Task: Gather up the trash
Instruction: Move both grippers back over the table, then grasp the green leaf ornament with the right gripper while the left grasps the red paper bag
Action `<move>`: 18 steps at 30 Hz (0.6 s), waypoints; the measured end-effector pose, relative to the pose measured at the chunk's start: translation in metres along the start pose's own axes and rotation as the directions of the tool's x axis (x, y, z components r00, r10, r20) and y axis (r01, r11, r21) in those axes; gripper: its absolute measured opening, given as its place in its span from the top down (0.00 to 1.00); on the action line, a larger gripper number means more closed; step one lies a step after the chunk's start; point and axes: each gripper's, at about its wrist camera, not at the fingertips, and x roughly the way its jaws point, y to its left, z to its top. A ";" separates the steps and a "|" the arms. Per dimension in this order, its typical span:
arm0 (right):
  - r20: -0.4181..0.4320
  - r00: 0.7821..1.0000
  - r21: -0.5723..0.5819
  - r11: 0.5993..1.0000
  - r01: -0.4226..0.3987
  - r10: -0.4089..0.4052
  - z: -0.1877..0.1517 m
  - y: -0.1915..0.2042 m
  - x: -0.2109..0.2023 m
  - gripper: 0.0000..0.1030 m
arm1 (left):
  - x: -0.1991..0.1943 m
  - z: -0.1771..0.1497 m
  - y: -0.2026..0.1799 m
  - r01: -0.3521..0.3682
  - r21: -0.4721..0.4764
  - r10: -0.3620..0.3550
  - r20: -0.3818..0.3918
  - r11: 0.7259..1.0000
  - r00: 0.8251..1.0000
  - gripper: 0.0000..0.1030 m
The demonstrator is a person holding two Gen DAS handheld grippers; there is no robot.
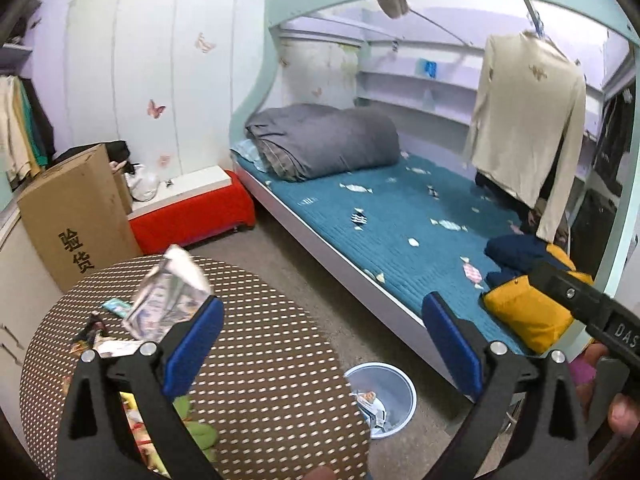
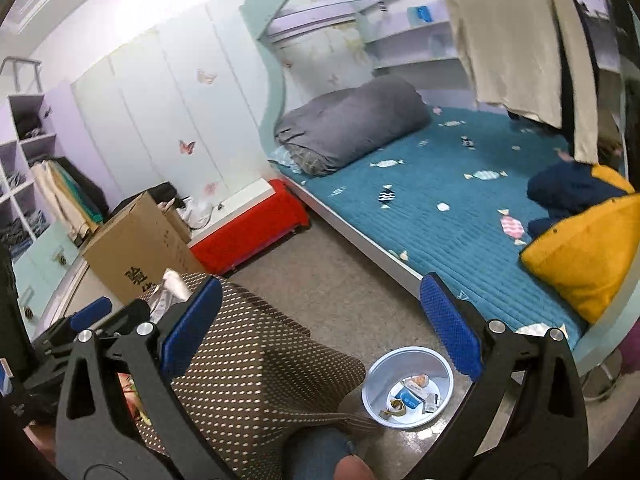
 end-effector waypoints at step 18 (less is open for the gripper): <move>-0.140 0.975 -0.279 0.937 -0.207 0.174 -0.040 0.137 0.011 0.06 | -0.079 -0.052 0.137 -0.165 -0.184 0.176 0.044 0.969 0.983 0.06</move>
